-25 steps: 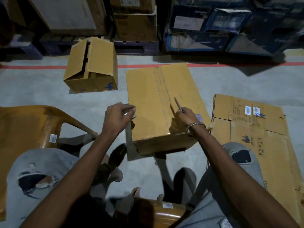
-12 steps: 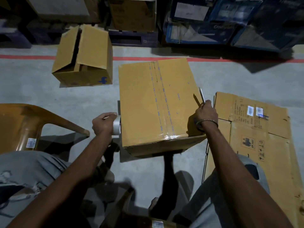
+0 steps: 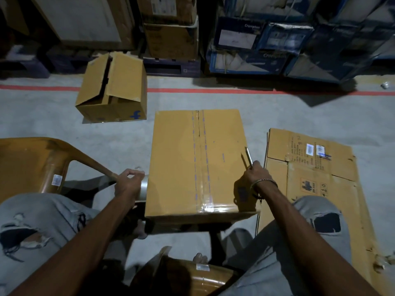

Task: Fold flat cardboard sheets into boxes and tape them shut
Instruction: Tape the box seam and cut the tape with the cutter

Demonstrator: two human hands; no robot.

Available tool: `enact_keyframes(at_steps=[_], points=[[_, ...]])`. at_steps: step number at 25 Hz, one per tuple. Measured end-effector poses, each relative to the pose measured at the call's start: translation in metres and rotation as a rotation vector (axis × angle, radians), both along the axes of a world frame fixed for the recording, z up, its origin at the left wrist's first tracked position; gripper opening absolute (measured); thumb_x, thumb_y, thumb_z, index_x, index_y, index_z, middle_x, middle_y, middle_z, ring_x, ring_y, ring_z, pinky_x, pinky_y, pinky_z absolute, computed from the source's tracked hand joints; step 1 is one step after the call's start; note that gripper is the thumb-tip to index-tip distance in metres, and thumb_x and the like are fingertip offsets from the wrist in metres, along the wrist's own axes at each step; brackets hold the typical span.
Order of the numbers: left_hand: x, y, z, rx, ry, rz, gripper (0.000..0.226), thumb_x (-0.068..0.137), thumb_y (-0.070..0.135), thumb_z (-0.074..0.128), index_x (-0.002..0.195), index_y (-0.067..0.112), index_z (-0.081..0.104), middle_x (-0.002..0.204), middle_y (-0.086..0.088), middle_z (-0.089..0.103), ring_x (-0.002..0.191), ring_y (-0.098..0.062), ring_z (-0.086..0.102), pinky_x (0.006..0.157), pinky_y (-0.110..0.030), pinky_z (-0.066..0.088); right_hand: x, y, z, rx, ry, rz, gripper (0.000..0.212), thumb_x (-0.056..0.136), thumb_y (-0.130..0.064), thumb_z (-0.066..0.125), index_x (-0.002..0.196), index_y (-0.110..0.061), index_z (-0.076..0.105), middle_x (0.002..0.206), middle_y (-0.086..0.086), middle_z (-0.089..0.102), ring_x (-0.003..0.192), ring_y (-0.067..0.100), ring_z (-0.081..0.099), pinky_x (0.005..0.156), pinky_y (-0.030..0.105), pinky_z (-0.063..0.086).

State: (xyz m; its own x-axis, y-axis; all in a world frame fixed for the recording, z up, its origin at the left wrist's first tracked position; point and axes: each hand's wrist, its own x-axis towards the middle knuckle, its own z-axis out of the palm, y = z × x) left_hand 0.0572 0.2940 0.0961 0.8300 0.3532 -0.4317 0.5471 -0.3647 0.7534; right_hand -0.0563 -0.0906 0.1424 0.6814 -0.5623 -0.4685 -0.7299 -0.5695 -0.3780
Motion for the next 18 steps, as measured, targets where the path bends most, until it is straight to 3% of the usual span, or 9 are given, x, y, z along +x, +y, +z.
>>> enact_keyframes(at_steps=[7,11,13,15,18], points=[[-0.039,0.018,0.02,0.085,0.019,-0.059,0.013,0.087,0.026,0.08,0.081,0.018,0.072,0.09,-0.003,0.072,0.092,-0.03,0.067,0.083,-0.036,0.054,-0.028,0.027,0.011,0.01,0.175,-0.02,0.034,0.102,-0.017,0.052,0.132,-0.002,0.047,0.129,0.021,0.056,0.112,0.037,0.06,0.084,0.043,0.049],[-0.027,0.002,0.056,0.229,-0.203,-0.196,0.012,0.092,0.031,0.072,0.085,0.021,0.068,0.084,0.0,0.07,0.085,-0.029,0.068,0.074,-0.037,0.054,-0.004,0.042,0.014,-0.136,-0.011,0.033,0.032,0.098,-0.015,0.057,0.126,0.0,0.055,0.132,0.02,0.042,0.109,0.042,0.058,0.093,0.045,0.053],[-0.012,-0.007,0.08,0.258,-0.294,-0.306,0.013,0.093,0.035,0.07,0.086,0.025,0.068,0.084,0.002,0.072,0.082,-0.026,0.069,0.072,-0.037,0.057,0.016,0.05,0.012,-0.072,-0.13,0.073,0.03,0.097,-0.017,0.059,0.123,-0.003,0.059,0.123,0.019,0.055,0.102,0.038,0.061,0.088,0.045,0.056],[0.004,-0.022,0.107,0.247,-0.329,-0.447,0.013,0.092,0.039,0.071,0.088,0.027,0.069,0.083,0.006,0.073,0.076,-0.02,0.07,0.067,-0.033,0.056,0.036,0.056,0.013,0.13,-0.239,-0.05,0.026,0.095,-0.016,0.062,0.121,-0.011,0.063,0.109,0.013,0.068,0.088,0.029,0.067,0.074,0.04,0.059],[0.026,-0.056,0.144,0.188,-0.396,-0.648,0.009,0.092,0.038,0.073,0.092,0.029,0.072,0.085,0.009,0.073,0.073,-0.009,0.068,0.061,-0.027,0.052,0.049,0.054,0.012,0.237,-0.29,-0.151,0.028,0.093,-0.014,0.067,0.121,-0.017,0.066,0.1,0.007,0.071,0.078,0.021,0.067,0.06,0.027,0.051]])
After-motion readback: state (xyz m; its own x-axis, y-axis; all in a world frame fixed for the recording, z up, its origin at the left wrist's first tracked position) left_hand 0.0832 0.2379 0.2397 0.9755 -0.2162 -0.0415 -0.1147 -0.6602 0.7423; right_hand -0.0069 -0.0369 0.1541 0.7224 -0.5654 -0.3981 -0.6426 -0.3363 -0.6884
